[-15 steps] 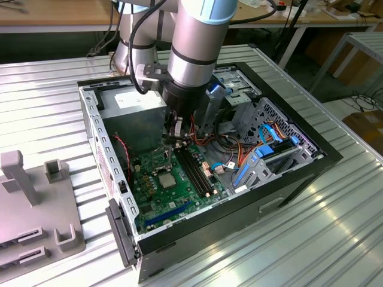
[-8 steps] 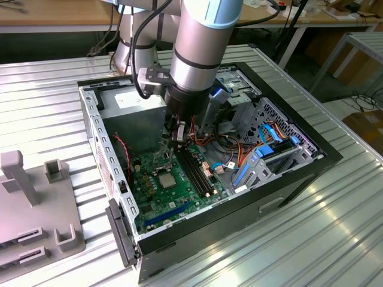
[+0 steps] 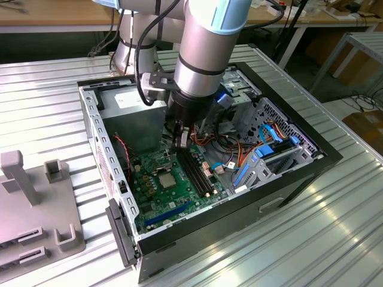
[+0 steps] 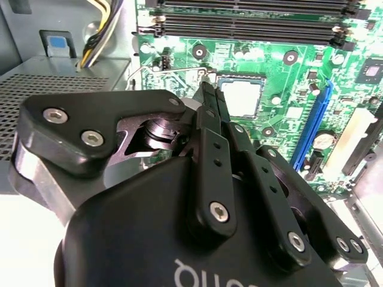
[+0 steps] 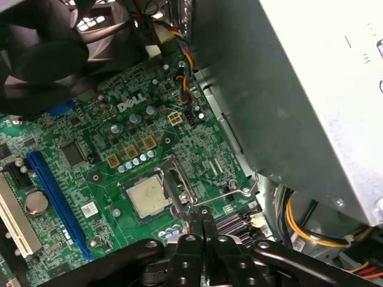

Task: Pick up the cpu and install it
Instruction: 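Close the cpu cover, then install the first cpu locking lever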

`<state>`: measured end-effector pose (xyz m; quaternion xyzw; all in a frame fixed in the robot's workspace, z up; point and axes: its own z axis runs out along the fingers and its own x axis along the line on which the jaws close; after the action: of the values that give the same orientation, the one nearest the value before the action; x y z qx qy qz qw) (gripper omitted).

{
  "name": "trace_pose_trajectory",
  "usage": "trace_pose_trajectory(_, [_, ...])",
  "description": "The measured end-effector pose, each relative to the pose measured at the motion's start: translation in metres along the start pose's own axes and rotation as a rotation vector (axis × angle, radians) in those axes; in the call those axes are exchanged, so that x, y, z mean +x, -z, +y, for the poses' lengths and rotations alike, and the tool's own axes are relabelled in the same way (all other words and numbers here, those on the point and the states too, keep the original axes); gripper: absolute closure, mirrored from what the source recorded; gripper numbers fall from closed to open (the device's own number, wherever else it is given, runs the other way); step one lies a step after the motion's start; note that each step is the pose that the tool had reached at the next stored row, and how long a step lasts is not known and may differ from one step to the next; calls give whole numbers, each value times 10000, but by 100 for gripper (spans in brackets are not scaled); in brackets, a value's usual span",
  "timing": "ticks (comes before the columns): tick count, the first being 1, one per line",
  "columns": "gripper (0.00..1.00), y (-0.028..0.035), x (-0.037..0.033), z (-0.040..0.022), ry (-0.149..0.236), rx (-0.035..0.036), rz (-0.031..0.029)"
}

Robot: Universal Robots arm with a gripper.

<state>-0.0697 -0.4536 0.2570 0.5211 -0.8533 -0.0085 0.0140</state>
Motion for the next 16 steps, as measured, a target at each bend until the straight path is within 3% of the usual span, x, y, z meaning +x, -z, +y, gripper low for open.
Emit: trace_pose_trajectory(16, [85,0,40,-20,0,0,1])
